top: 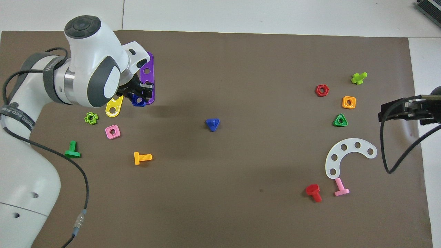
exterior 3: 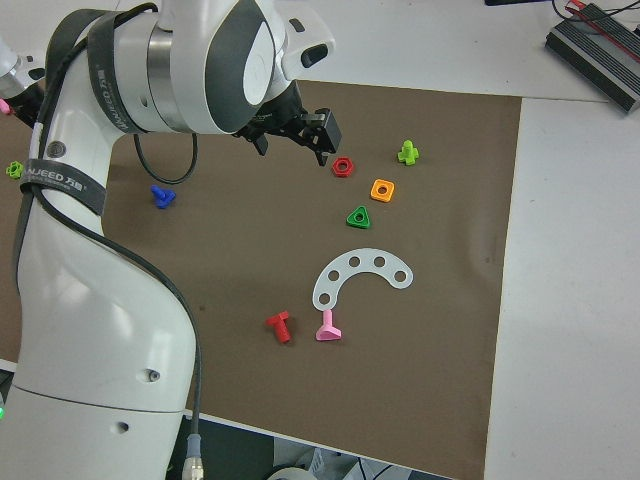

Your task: Unscrew and place screws in storage area

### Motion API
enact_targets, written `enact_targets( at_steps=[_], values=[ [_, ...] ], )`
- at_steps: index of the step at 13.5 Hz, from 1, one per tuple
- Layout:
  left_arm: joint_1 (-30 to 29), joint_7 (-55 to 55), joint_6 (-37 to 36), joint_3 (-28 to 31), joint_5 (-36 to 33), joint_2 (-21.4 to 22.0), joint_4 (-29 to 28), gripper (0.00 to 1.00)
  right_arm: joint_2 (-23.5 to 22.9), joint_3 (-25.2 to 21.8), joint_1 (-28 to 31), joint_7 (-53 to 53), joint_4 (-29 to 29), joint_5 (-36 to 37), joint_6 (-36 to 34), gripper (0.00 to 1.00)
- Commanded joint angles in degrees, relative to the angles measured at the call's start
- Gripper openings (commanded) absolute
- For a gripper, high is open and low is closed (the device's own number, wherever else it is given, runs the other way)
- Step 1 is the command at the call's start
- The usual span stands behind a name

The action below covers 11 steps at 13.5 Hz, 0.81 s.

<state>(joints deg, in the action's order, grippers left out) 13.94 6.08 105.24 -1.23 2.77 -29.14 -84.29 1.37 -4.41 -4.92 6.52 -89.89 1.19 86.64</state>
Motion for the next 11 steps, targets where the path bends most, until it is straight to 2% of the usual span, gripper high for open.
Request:
enact_targets(
  at_steps=[1,6,7,10,11],
  values=[
    [-0.4,-2.56,8.46,-0.26,1.01,8.11,-15.34,0.29,1.18,0.2,0.44,-1.07,-1.17,-0.83,0.02,1.0],
    [0.39,-1.69,16.04,-0.17,1.01,11.37,-25.11,0.32,1.18,0.2,0.44,-1.07,-1.17,-0.83,0.02,1.0],
    [0.39,-1.6,16.49,-0.17,1.01,11.47,-25.48,0.41,1.18,0.2,0.44,-1.07,-1.17,-0.83,0.02,1.0],
    [0.3,-1.51,16.67,0.0,1.01,11.47,-24.7,0.96,1.18,0.2,0.44,-1.07,-1.17,-0.83,0.02,1.0],
    [0.13,-1.68,16.75,0.0,1.01,11.47,-24.0,1.0,1.18,0.2,0.44,-1.07,-1.17,-0.83,-0.24,1.0]
  ],
)
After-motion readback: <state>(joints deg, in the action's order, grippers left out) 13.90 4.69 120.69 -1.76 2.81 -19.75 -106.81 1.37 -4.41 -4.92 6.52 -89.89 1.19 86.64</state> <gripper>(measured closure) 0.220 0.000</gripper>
